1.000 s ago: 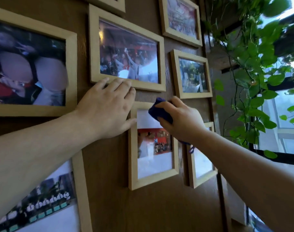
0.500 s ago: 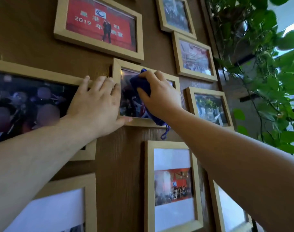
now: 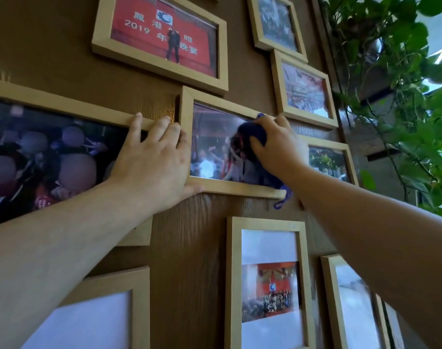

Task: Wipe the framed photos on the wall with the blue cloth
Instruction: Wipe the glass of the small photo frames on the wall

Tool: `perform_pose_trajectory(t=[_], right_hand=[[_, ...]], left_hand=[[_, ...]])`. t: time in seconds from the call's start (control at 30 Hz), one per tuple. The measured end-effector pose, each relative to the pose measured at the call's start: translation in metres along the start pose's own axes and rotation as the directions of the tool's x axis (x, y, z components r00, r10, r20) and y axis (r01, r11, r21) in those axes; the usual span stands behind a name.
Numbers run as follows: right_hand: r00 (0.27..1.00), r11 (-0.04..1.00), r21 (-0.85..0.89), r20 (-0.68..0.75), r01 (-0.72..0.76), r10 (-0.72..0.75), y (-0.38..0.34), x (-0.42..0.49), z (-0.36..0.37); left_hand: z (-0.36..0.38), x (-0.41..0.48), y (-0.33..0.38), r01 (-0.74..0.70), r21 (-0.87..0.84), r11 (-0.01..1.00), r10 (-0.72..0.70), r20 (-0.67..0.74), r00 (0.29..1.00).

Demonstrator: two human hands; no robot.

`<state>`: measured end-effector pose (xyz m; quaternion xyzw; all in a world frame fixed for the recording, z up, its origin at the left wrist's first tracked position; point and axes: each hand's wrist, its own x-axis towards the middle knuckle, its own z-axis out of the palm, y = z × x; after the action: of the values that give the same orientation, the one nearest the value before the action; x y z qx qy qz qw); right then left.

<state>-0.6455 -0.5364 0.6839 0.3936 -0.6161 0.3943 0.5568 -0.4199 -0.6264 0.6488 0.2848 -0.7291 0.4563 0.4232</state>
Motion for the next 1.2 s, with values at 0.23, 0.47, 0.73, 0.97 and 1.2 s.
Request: perform_pose_trajectory(t=[0.23,0.47,0.73,0.97,1.2], right_hand=[[0.999,0.999,0.020,0.031,0.037,-0.038,-0.001,-0.003,0.000],[0.894,0.894,-0.001,0.014,0.448,-0.448,-0.061,-0.016,0.002],[0.989,0.964,-0.242,0.119,0.112,-0.085,0.019,-0.029,-0.010],[0.876,0.885,-0.044,0.176,0.463,-0.449,-0.042,-0.038,-0.011],[0.829,0.840,-0.017,0.172,0.542,-0.532,-0.038,-0.046,-0.010]], left_hand=[[0.000,0.002,0.001,-0.005,-0.006,1.000,0.005,-0.010,1.000],[0.002,0.002,0.001,-0.001,-0.040,0.999,0.000,-0.011,1.000],[0.006,0.002,0.000,0.000,-0.044,0.999,-0.001,-0.025,1.000],[0.005,0.002,-0.001,-0.013,-0.053,0.999,0.011,-0.024,1.000],[0.003,0.002,-0.001,-0.007,-0.064,0.998,0.007,-0.013,1.000]])
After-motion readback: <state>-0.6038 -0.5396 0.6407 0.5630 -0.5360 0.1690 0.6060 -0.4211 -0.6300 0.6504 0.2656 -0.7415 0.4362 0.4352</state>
